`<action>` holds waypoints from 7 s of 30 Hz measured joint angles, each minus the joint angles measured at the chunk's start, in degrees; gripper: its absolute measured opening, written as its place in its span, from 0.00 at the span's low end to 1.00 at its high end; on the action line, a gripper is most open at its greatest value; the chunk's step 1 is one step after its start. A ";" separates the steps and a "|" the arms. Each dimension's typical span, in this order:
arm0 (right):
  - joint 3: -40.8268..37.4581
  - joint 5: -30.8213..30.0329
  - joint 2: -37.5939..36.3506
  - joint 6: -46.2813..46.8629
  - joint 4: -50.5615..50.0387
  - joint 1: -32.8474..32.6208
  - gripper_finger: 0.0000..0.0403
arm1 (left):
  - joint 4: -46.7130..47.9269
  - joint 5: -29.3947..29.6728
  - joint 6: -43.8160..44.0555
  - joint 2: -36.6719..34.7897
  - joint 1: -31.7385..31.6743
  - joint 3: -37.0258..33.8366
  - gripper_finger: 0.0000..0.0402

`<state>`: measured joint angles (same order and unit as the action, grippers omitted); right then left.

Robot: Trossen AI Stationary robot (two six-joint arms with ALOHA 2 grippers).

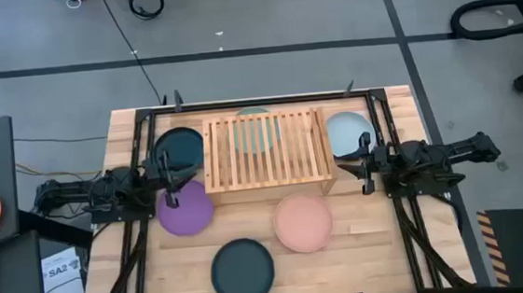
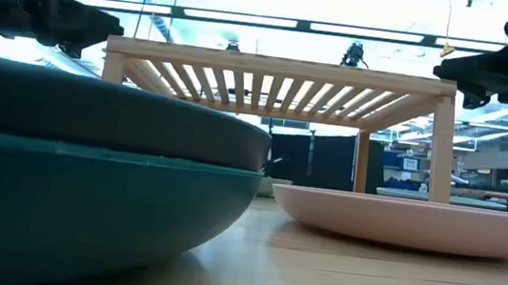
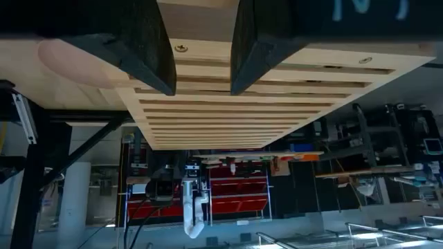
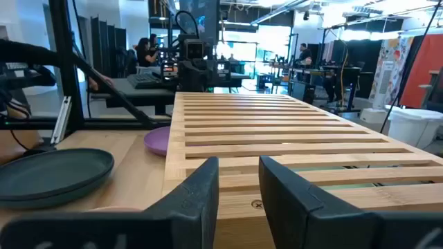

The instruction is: Place and stack plates onto a shelf

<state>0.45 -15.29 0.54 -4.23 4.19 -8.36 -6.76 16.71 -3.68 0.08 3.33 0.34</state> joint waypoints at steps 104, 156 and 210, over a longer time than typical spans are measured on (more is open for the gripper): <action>30.91 -25.48 32.74 11.96 -10.53 29.50 0.27 | -0.02 -0.02 0.04 0.28 0.02 0.00 0.36; 52.04 13.70 82.82 -16.53 -47.07 71.06 0.27 | -0.02 -0.01 0.11 0.30 -0.02 0.01 0.36; 64.12 1.19 90.14 -19.18 -59.87 67.20 0.03 | 0.00 -0.02 0.11 0.30 0.02 0.02 0.36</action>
<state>64.57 -14.10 90.67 -23.41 -55.68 58.84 -6.76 16.69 -3.57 0.38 3.36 0.36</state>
